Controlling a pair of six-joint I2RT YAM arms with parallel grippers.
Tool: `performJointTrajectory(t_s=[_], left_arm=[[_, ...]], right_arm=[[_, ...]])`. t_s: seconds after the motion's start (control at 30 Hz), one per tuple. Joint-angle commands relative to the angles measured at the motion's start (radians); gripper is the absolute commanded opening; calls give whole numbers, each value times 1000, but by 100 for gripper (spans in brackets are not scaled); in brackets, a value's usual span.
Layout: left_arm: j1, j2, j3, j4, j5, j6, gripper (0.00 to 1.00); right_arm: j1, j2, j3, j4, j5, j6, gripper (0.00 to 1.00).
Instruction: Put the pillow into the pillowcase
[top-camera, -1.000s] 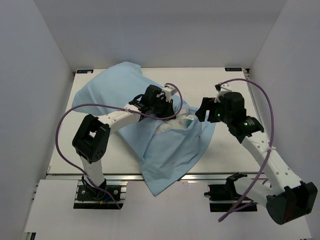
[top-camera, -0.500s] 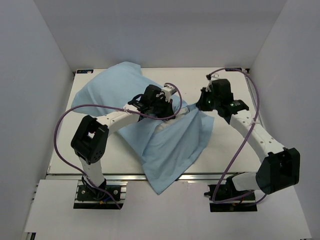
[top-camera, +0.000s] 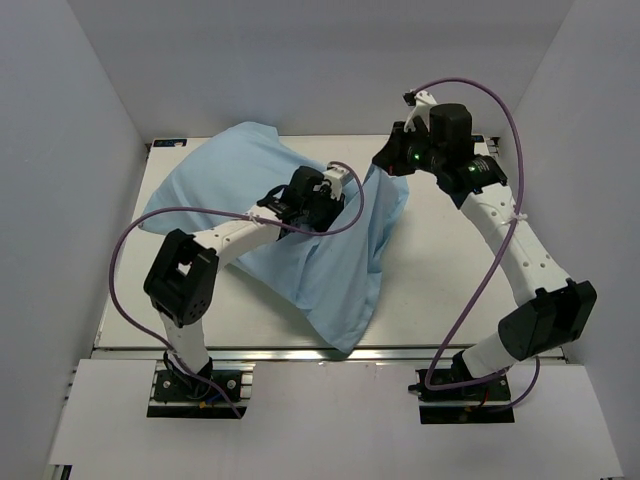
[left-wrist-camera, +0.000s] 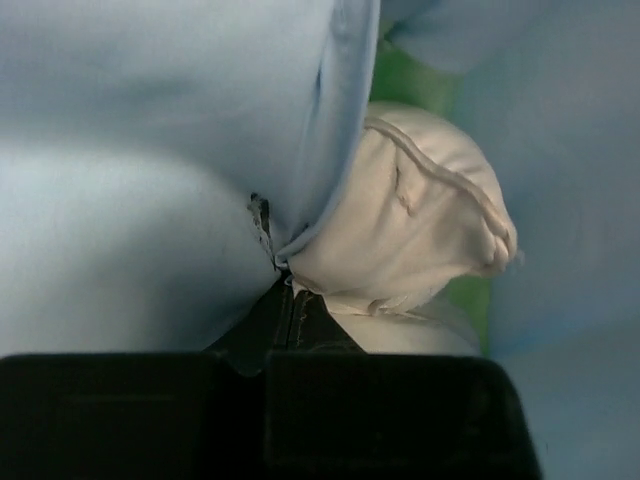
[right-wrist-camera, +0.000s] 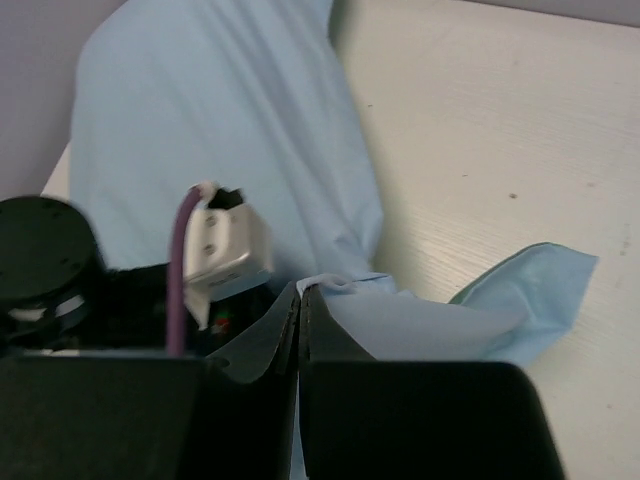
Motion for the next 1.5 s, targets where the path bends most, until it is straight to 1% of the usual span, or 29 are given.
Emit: performJointTrajectory(t_s=[0.0, 0.07, 0.1, 0.2, 0.23, 0.27, 0.33, 0.43, 0.5, 0.6, 0.7, 0.73, 0.77, 0.83, 0.93, 0.97, 1.03, 1.07, 1.1, 1.13, 1.17, 1.2, 1.23, 1.27, 1.3, 1.33, 1.4, 1.43, 1.47], left_arm=[[16, 99, 44, -199, -93, 10, 1], [16, 127, 117, -242, -101, 9, 11], [16, 128, 145, -259, -110, 9, 24], [16, 83, 227, -314, -119, 9, 47], [16, 58, 235, -316, -125, 11, 65], [16, -6, 238, -308, -134, 5, 78], [16, -77, 224, -270, -159, -4, 98], [16, -206, 181, -218, -184, -17, 98], [16, -296, 160, -184, -197, -29, 98], [16, -378, 117, -152, -225, -47, 98], [16, -477, 87, -164, -328, -67, 98], [16, -520, 72, -171, -384, -88, 98], [17, -539, 64, -185, -479, -104, 98], [20, -576, 43, -225, -570, -141, 98], [49, -585, 24, -273, -644, -182, 98], [55, -579, 21, -288, -656, -197, 98], [80, -568, 24, -335, -701, -244, 98], [94, -554, 31, -352, -708, -257, 98], [106, -545, 35, -378, -716, -268, 98], [140, -536, 41, -388, -705, -267, 98], [161, -524, 50, -395, -682, -264, 98], [178, -492, 82, -418, -659, -256, 98], [213, -473, 101, -429, -641, -256, 98], [230, -455, 118, -443, -654, -256, 98], [249, -417, 144, -466, -673, -260, 98], [291, -403, 150, -472, -693, -261, 98], [345, -357, 164, -471, -702, -261, 98], [414, -340, 172, -466, -664, -261, 98], [454, -321, 176, -446, -632, -261, 98]], right_arm=[[-19, -41, 74, 216, -194, 14, 0], [-17, -44, 32, 239, -230, 31, 0], [-19, -55, -23, 244, -221, 34, 0], [-19, -93, -132, 241, -101, 39, 0], [-19, -107, -159, 241, -36, 38, 0], [-22, -122, -186, 241, -5, 38, 0], [-20, -161, -248, 238, 78, 33, 0], [-28, -191, -292, 232, 130, 27, 0], [-28, -188, -292, 239, 126, 27, 0], [-28, -164, -275, 252, 100, 31, 0], [-28, -125, -243, 255, 89, 34, 0], [-28, -113, -230, 258, 56, 34, 0], [-26, -81, -203, 262, 37, 48, 0], [-26, -43, -174, 288, -40, 68, 0], [-26, 57, -131, 344, -70, 116, 0], [-25, 129, -76, 336, -63, 131, 0], [-19, 210, -1, 272, -28, 131, 0], [-15, 297, 47, 237, -20, 127, 0], [-12, 342, 138, 206, -32, 93, 0], [-9, 382, 185, 143, -49, 78, 0], [-8, 463, 242, 96, -64, 62, 4], [-8, 506, 393, 38, -81, 21, 15], [-8, 545, 485, -33, -89, -1, 27], [-8, 604, 573, -172, -95, -24, 48], [-6, 615, 680, -219, -101, -60, 67], [-8, 587, 687, -257, -104, -74, 89], [-8, 504, 612, -233, -115, -93, 89], [-6, 390, 474, -204, -116, -96, 89], [-5, 331, 393, -167, -118, -97, 89]])
